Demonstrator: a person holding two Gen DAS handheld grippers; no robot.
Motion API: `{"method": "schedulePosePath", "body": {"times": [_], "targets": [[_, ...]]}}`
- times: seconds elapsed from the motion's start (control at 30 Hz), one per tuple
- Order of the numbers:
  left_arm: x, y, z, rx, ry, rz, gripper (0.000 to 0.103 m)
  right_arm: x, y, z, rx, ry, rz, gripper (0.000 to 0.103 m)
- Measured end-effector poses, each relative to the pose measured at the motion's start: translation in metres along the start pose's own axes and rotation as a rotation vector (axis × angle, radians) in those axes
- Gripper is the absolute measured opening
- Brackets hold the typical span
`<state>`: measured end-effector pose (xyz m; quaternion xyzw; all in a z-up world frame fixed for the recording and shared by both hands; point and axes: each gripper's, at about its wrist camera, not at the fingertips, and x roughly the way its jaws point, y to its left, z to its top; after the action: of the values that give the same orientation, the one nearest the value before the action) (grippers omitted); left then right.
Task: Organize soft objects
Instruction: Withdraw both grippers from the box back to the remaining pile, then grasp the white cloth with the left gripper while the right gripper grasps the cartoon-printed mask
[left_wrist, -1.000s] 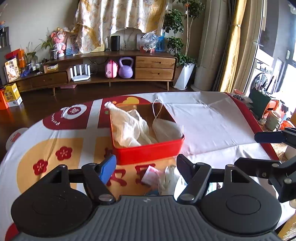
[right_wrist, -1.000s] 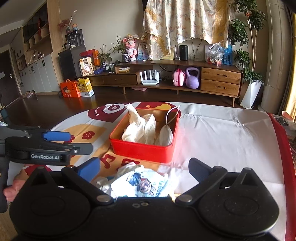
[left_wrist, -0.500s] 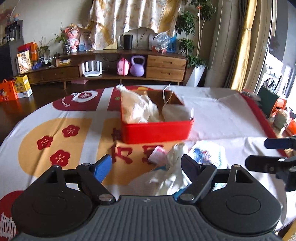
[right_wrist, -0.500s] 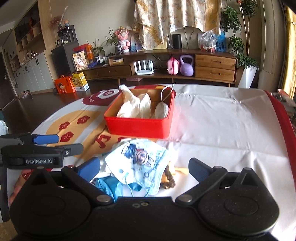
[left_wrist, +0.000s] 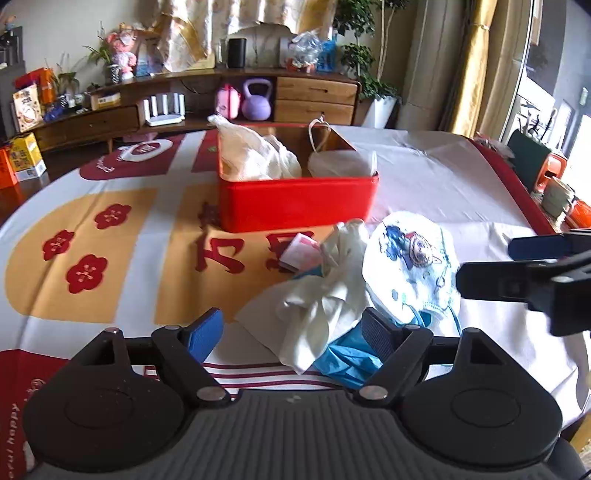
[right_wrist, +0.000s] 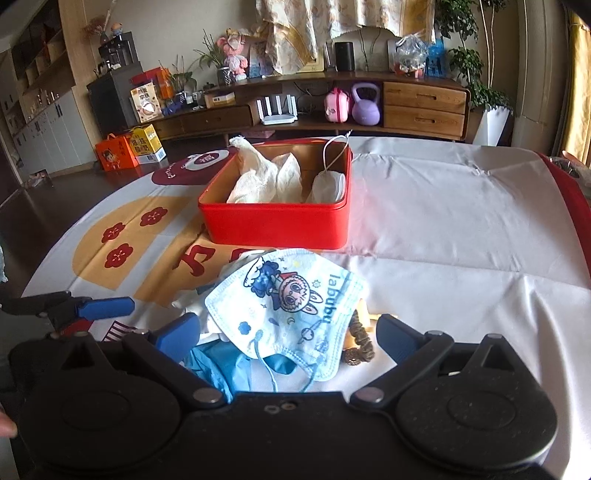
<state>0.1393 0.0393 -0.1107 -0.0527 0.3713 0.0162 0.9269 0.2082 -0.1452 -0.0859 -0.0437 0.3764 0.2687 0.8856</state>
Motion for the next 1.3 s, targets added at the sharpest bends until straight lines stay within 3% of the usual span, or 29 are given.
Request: {"method": "schedulePosePath", "body": {"times": [0.23,0.37,0.53,0.73,0.93,1.13,1.2,1.3], "targets": [[0.009,-0.004,-0.003,0.013,0.009,-0.017,0.082,0.019,0.020,0.012,-0.028,-0.015,-0.042,0.099],[0.014,-0.007,-0.001,0.043,0.008,-0.065,0.082,0.031,0.012,0.017,0.011,0.014,-0.039,0.099],[0.026,-0.011,0.001,0.062,0.024,-0.063,0.082,0.037,0.019,0.020,0.051,0.015,-0.028,0.101],[0.032,-0.010,0.004,0.059,0.016,-0.079,0.082,0.052,0.031,0.019,-0.010,0.040,-0.112,0.099],[0.035,-0.010,0.005,0.064,0.015,-0.115,0.081,0.050,0.020,0.017,0.032,0.043,-0.093,0.086],[0.038,-0.010,0.006,0.067,0.019,-0.134,0.065,0.044,0.012,0.016,0.064,0.039,-0.055,0.063],[0.037,-0.008,0.006,0.060,0.015,-0.139,0.057,0.042,0.010,0.015,0.072,0.041,-0.042,0.046],[0.037,-0.006,0.006,0.055,0.018,-0.146,0.046,0.040,0.006,0.013,0.092,0.044,-0.023,0.030]]}}
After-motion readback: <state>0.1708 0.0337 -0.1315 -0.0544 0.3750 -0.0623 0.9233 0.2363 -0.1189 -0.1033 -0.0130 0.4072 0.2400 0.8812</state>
